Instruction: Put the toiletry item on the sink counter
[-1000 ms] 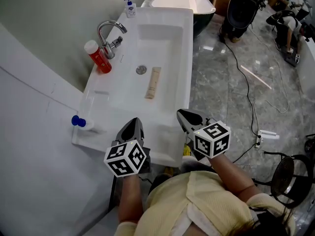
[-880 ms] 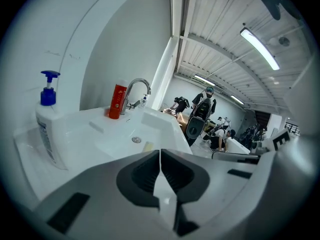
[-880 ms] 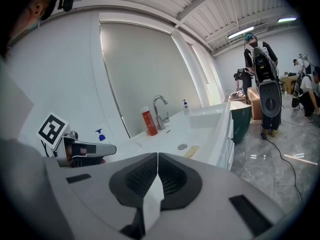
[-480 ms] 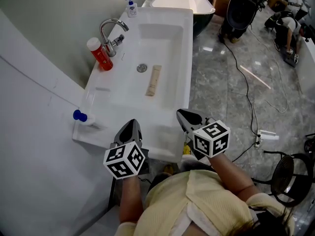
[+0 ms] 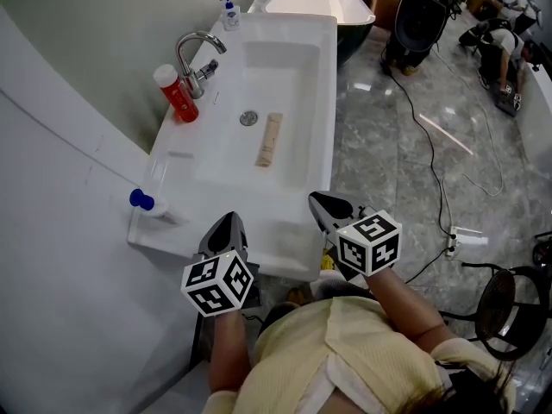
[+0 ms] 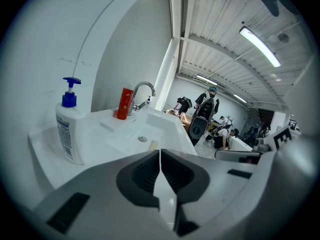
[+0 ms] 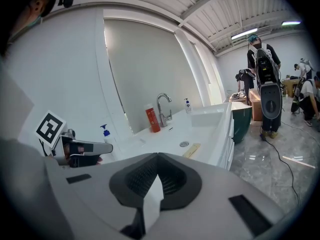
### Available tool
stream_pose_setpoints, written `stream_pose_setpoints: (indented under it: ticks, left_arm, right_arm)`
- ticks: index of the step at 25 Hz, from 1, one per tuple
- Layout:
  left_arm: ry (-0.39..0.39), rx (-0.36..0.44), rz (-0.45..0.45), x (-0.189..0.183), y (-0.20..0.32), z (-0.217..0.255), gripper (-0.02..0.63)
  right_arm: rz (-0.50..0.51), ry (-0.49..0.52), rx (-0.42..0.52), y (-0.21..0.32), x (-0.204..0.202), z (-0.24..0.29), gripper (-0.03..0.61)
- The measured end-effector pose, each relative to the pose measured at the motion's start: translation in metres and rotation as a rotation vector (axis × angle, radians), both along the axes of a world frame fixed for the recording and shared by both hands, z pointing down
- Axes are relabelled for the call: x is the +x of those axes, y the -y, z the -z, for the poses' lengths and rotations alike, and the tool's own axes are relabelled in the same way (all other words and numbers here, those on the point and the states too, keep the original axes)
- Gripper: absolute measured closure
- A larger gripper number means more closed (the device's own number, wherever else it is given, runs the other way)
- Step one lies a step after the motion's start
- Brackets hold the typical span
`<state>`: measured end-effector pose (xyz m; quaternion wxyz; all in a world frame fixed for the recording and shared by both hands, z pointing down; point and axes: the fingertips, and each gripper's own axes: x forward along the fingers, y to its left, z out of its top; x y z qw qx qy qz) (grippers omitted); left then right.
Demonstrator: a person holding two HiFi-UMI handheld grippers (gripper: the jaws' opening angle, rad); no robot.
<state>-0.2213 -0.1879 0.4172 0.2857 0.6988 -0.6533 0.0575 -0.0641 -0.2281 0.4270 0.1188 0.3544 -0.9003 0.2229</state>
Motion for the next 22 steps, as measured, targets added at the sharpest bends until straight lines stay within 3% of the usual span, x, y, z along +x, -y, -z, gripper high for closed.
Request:
stream_pose_setpoints:
  ticks: [22]
  left_arm:
    - [0.077,0.000,0.051,-0.030,-0.006,0.002,0.568]
  right_arm:
    - [0.026,-0.014,0.005,0.000,-0.006,0.002,0.552]
